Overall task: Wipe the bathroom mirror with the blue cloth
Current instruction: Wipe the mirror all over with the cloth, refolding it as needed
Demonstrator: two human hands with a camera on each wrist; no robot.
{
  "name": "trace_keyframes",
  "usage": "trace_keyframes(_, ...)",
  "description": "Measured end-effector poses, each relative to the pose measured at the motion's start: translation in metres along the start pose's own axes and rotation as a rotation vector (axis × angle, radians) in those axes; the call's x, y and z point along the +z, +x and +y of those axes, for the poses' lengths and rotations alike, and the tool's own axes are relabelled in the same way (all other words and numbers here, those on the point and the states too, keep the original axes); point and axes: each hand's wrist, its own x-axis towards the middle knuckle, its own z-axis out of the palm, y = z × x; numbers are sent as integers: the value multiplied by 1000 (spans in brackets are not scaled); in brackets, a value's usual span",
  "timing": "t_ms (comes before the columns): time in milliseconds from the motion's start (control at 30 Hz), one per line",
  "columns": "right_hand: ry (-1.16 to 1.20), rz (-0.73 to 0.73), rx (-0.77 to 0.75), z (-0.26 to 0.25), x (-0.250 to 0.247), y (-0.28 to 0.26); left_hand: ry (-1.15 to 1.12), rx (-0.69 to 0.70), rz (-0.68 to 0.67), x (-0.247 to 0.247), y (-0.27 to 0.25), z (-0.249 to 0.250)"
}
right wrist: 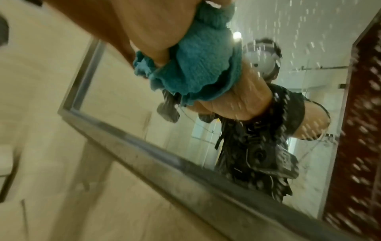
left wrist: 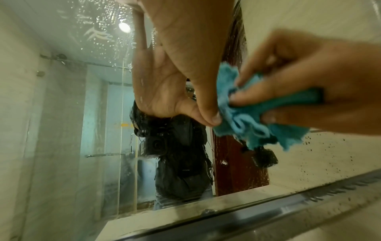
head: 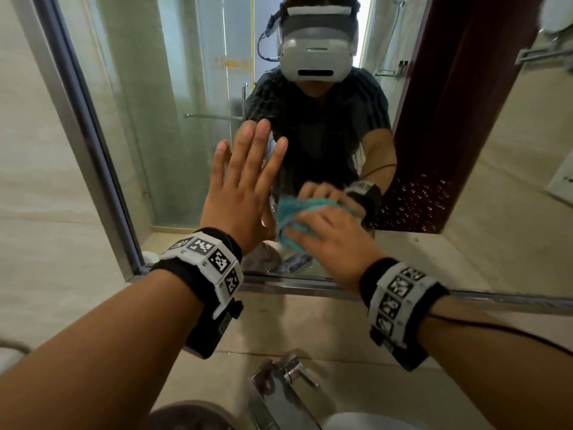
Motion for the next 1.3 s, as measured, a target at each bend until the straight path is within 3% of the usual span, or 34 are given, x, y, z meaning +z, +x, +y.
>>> trace_keyframes(67, -17, -103, -75, 1, -3, -6, -4, -2, 11, 1, 0, 0)
trace_keyframes(200, -9, 247, 190, 35, -55, 30, -12, -6, -42, -3, 0, 0)
trace_keyframes(300, -16, 393, 361, 51, -66, 40, -7, -9, -61, -3, 0, 0)
trace_keyframes(367, -25, 315, 266, 34, -41, 25, -2, -16, -45, 0, 0, -1)
trace_keyframes(467, -35, -51, -62, -4, 1, -18, 5, -20, -40, 1, 0, -1)
trace_keyframes(533, 8, -183, -91, -5, 0, -24, 9, -20, -63, -1, 0, 1)
trace_keyframes(600, 28, -98, -5, 5, -15, -9, 6, -22, -80, -4, 0, 2)
trace_keyframes(700, 93, 240, 308, 25, -46, 26, -11, -29, -92, -6, 0, 2)
trace_keyframes(767, 147, 369, 471, 28, -47, 33, -9, -25, -92, -6, 0, 1)
trace_keyframes(833, 143, 291, 395, 14, -29, 23, -12, -21, -80, -3, 0, 0)
trace_keyframes(933, 113, 28, 88, -14, 8, -18, -6, -16, -59, -1, 0, 0)
trace_keyframes(1000, 108, -115, 13, -18, 14, -33, -10, -13, -63, 0, 1, 0)
trace_keyframes(1067, 59, -144, -11, -10, 1, -26, -9, -12, -56, -1, 1, 1)
trace_keyframes(1200, 75, 244, 299, 20, -42, 18, -36, -7, -47, 0, 0, 0)
trace_keyframes(1300, 90, 360, 412, 27, -49, 28, -34, 2, -39, 1, 0, -1)
